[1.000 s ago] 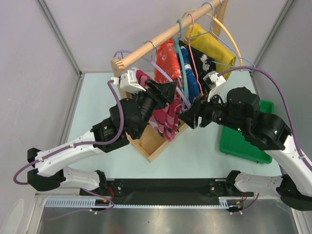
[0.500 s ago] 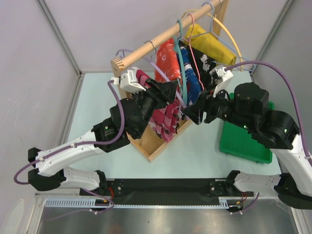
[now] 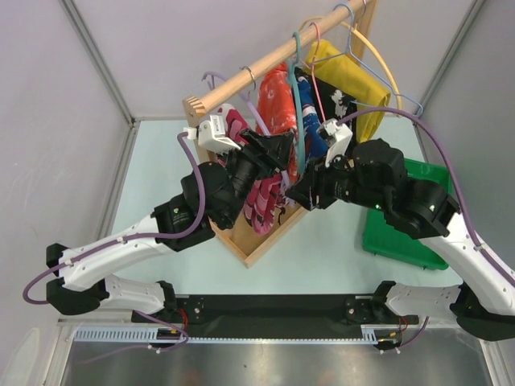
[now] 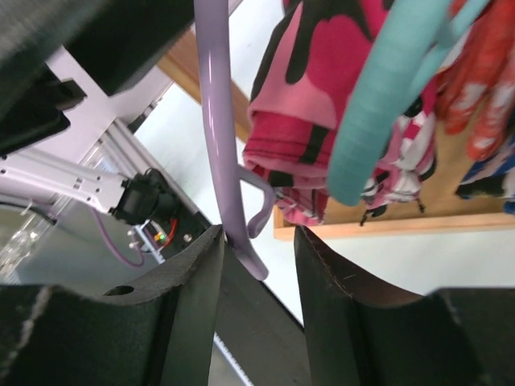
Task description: Remove the trousers from the hanger
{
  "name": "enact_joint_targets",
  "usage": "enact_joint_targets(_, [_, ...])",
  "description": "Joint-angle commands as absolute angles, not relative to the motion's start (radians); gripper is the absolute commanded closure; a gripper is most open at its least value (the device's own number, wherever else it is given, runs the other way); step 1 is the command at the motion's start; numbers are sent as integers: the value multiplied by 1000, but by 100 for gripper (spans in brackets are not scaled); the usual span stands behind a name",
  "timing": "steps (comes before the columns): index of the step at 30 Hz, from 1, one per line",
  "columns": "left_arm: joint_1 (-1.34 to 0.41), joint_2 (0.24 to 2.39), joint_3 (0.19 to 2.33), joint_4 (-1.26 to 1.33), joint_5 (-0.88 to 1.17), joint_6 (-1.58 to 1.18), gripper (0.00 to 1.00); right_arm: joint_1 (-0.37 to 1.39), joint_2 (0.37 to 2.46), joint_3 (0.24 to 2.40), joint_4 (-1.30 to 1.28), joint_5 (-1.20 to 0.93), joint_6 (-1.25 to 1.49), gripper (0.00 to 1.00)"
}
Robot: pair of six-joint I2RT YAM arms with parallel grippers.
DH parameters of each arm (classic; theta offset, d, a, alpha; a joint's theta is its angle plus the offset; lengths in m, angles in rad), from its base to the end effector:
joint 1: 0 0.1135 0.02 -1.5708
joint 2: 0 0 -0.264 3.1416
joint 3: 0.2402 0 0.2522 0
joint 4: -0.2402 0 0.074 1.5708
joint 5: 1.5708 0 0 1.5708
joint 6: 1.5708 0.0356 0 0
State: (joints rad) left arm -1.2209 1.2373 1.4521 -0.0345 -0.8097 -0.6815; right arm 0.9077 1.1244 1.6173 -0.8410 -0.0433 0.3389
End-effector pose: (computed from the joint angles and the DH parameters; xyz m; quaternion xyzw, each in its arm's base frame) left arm 0.1123 -0.2327 0.4915 -0.1346 0.6481 -0.4281 0.6153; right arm 0.1197 0.1558 0.4830 -0.2416 0.7823 0.3494 0.4556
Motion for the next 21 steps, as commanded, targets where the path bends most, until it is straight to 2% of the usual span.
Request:
enact_joint_targets(1, [-1216,1256,1433,-22,-758,-686,36,919,1088,1554,-729,-106,376,55])
enact_joint_targets(6, [-1215,1250,1408,-3,-746,-722,41,923,1078,1525,-680,-136,396,56])
enact_joint_targets(11, [-1195,1223,1310,150,-716,-759,51,930,1071,1500,-649,-137,408,60])
enact_joint_targets(15, [-1190,1216,1261,253,-693,-799,56,931,1074,1489,-641,-133,414,76])
enact_joint_targets(17, [-1190,1219,1253,270,-683,-802,59,933,1075,1489,-643,-138,414,79])
enact_joint_targets(19, [-1190,1218,1252,288,-669,-796,67,936,1068,1491,-647,-137,414,81])
enact_joint_targets(21, [-1190,1213,1241,322,-655,-782,69,936,1058,1489,-650,-124,416,82])
